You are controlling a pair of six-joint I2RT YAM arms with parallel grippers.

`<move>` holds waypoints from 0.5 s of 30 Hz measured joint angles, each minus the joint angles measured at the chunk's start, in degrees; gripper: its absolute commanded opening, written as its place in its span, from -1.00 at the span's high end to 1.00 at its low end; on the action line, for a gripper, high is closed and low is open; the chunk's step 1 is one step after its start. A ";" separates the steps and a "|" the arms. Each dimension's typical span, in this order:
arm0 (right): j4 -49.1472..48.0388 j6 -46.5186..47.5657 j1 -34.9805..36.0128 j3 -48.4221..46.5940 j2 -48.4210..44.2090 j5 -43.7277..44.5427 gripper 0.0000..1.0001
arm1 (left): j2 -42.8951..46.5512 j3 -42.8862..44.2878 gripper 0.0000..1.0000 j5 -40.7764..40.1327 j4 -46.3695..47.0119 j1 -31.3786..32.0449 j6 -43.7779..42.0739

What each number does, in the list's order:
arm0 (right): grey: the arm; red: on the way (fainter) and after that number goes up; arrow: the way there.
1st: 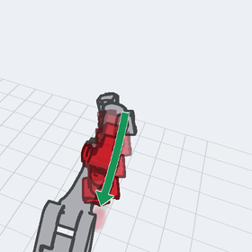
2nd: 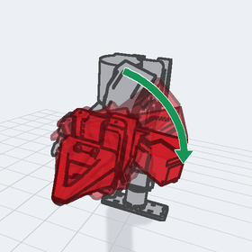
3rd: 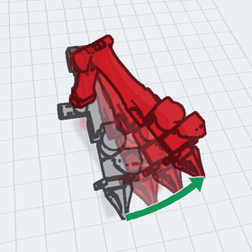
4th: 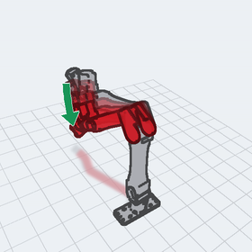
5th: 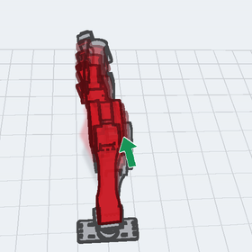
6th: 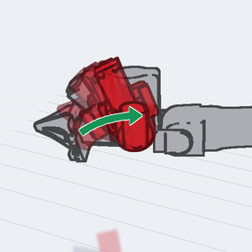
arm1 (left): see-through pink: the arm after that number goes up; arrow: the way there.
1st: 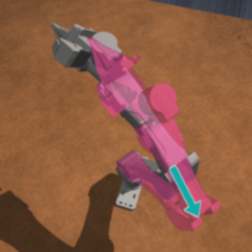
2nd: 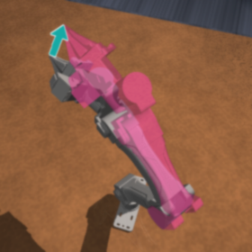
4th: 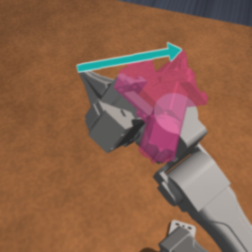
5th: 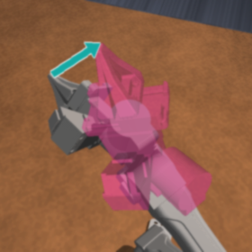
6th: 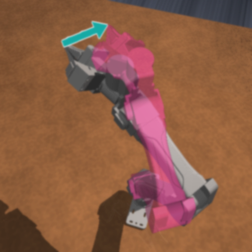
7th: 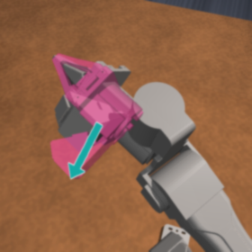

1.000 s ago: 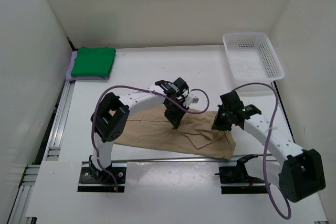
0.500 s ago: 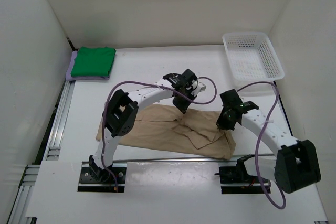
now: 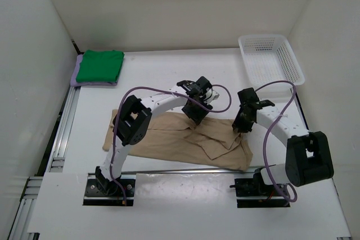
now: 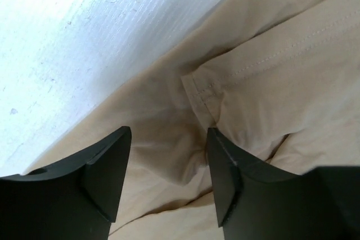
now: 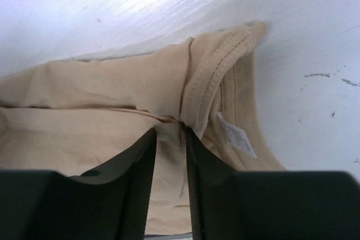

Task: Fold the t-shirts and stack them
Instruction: Fold the other side of the tshirt into a rectangle

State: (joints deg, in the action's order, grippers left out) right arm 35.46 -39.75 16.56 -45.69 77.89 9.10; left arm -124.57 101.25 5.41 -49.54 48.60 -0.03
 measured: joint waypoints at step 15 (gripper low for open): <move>1.99 -6.05 3.41 8.59 -20.98 -5.09 0.09 | 21.59 -12.98 -0.98 -1.62 0.72 -11.65 0.02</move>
State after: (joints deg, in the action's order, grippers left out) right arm 37.45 -45.80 19.97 -37.10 56.90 4.01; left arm -102.98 88.27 3.79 -48.82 36.95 -0.01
